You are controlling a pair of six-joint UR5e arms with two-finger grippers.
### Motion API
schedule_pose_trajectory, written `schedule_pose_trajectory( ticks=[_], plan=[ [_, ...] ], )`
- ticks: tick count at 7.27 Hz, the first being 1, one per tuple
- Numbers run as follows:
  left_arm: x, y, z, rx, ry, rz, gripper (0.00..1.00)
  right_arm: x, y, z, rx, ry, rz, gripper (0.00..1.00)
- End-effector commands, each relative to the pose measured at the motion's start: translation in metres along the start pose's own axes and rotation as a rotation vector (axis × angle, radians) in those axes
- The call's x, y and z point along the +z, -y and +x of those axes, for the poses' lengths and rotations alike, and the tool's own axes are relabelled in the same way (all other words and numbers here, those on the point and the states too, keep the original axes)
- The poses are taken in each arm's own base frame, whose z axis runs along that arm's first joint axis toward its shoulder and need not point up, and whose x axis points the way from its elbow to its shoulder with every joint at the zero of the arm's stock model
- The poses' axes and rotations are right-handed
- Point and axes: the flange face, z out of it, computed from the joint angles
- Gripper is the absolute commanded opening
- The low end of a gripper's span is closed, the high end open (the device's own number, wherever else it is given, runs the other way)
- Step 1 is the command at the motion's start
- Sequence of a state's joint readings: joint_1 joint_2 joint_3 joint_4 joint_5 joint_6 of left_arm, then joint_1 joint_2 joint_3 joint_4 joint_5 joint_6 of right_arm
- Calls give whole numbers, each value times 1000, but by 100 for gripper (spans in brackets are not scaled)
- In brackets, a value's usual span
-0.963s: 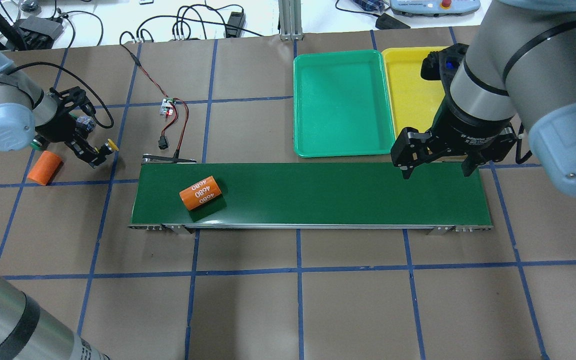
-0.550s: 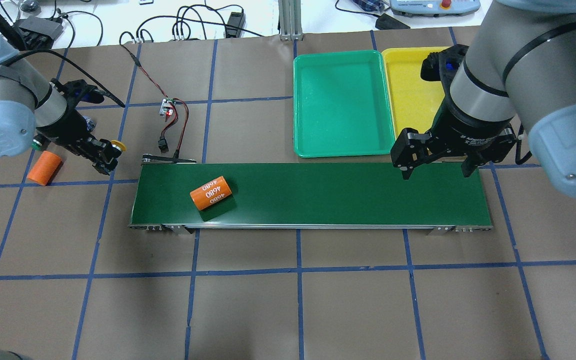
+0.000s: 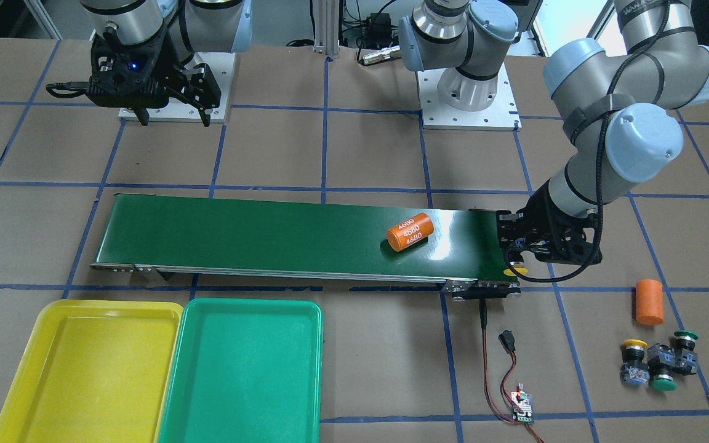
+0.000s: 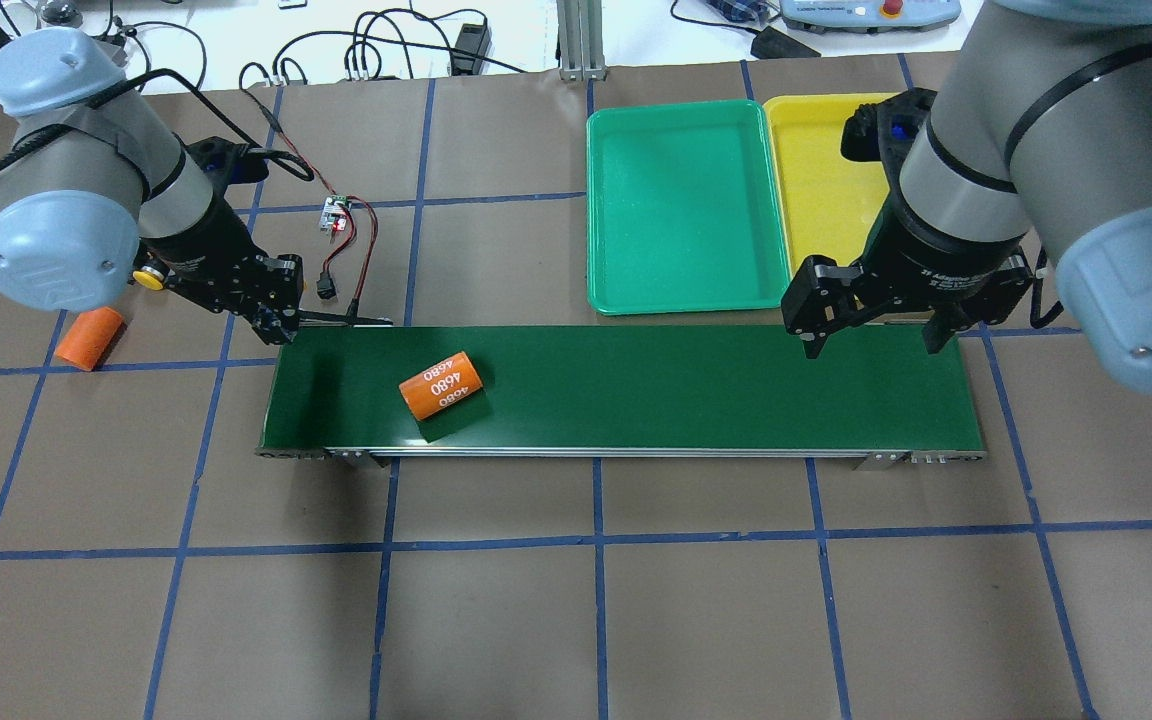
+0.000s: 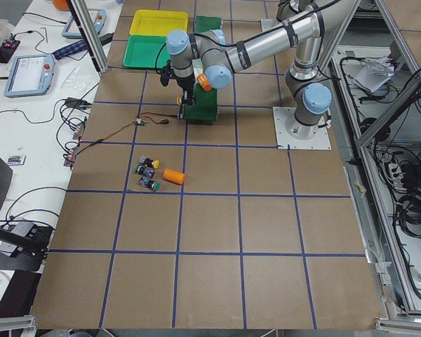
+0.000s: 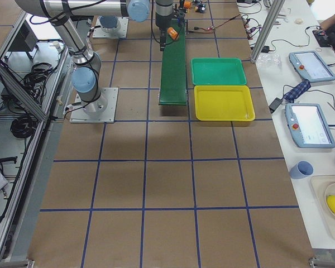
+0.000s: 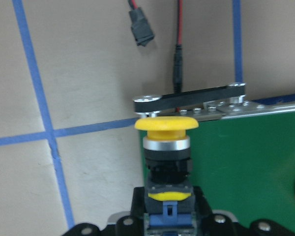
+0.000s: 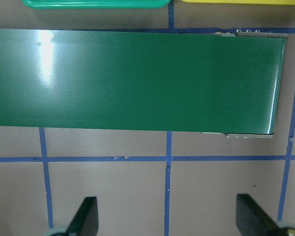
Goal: Sort buttons by color to trays
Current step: 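Carry the yellow-topped button onto the belt and release it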
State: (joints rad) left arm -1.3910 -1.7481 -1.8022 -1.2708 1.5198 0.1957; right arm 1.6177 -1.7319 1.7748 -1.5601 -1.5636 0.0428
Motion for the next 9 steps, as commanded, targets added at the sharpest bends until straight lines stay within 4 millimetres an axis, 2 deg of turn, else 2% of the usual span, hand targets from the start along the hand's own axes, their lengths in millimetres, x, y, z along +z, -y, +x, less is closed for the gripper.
schedule_pose_trajectory(
  ticks=[1,3,4,5,6,8,9],
  plan=[
    [14,-23,33,-137,-5,-26,0,0,0,0,0,-1,0,100],
    [41,-48,37,-235,-9,-74,0,-1,0,0,-1,-1,2,100],
    [45,-50,38,-232,-10,-75,0,0,0,0,-1,0,0,100],
    [56,-47,40,-212,-7,-96,0,0,0,0,1,-1,0,100],
    [56,-37,42,-162,-6,-49,0,-1,0,0,1,-1,2,100],
    [55,-33,49,-63,0,-5,2,-1,0,1,-1,-2,3,100],
    [56,-32,49,-56,-1,-4,46,-4,-3,1,-1,-2,9,100]
  ],
)
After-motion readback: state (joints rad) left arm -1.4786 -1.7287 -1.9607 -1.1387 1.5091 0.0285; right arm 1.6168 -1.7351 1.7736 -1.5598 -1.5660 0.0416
